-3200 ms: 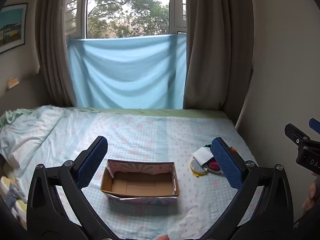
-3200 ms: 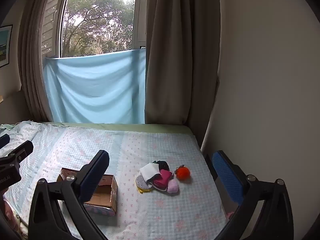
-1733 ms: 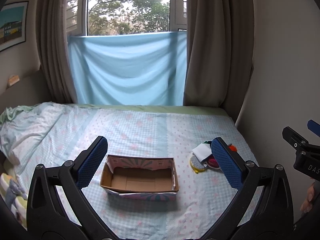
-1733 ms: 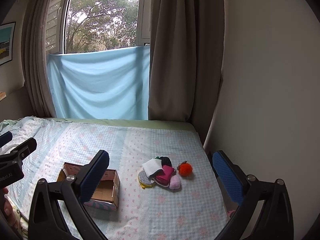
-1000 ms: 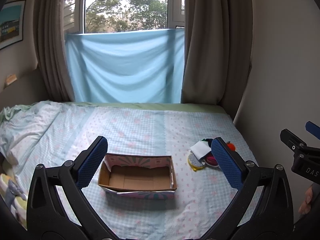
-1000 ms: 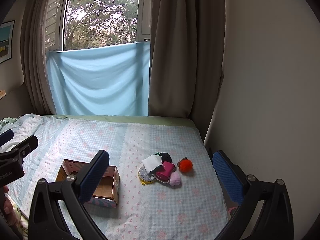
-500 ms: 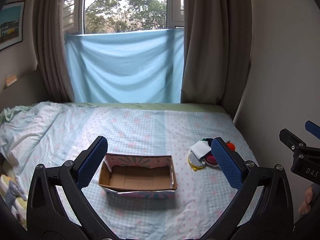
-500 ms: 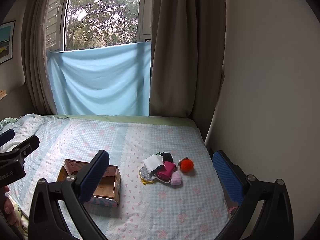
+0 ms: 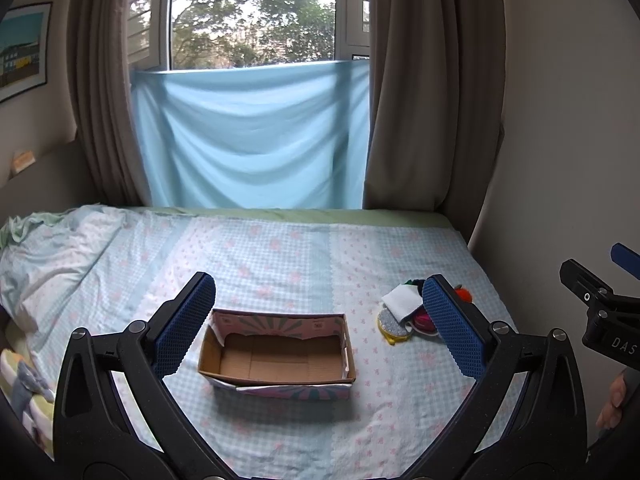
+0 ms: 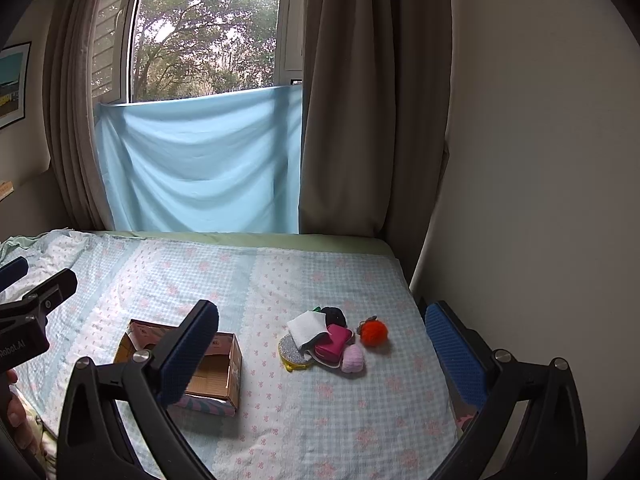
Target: Organize soft objects
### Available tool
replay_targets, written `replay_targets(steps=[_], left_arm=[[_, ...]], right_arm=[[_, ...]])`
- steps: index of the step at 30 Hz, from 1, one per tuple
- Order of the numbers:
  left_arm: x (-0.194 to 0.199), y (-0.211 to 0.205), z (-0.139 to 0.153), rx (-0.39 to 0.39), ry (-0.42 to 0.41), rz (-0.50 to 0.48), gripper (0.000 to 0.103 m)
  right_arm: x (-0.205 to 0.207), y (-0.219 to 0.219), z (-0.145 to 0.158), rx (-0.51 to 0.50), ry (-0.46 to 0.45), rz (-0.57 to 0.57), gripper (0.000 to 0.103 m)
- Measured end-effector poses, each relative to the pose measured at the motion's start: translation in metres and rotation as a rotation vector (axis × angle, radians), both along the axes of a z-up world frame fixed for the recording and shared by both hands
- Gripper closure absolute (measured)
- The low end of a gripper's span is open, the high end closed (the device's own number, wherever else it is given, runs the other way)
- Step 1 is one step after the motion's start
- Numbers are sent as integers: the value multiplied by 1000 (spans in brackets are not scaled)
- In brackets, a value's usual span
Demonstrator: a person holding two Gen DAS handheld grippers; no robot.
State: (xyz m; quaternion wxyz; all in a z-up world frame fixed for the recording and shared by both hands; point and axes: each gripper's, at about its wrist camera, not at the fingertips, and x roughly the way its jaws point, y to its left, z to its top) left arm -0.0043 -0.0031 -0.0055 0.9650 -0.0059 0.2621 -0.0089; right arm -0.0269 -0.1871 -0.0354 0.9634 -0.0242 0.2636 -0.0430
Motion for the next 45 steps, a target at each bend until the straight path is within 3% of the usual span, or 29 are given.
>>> replay_targets(steps=[8,17,21,28,35,41,45], left_arm=[[10,0,1,-2,-1,-2,0],[39,1,-4,-6,66,-40,0],[70,-5,-9,17,109,-96,0],[156,-36,-39,-21,240,-249,0],[259,-87,-96,-37,417,-374,0],[340,-140,-186,-54,615,-447,0],[382,-170,-249,-108,733,-474,1]], right_arm=[[5,-2,0,1,9,-11,0],[19,-9,-4,28,39,-58,0],[39,-21,-13,46,57,-123,0],[92,-44,-45,72,156,-191,0],[156,-67,-107,83,286,-221,0],[209,-81,-180,100,394,-223,0],[237,-86,-224,102,436,-208,0]])
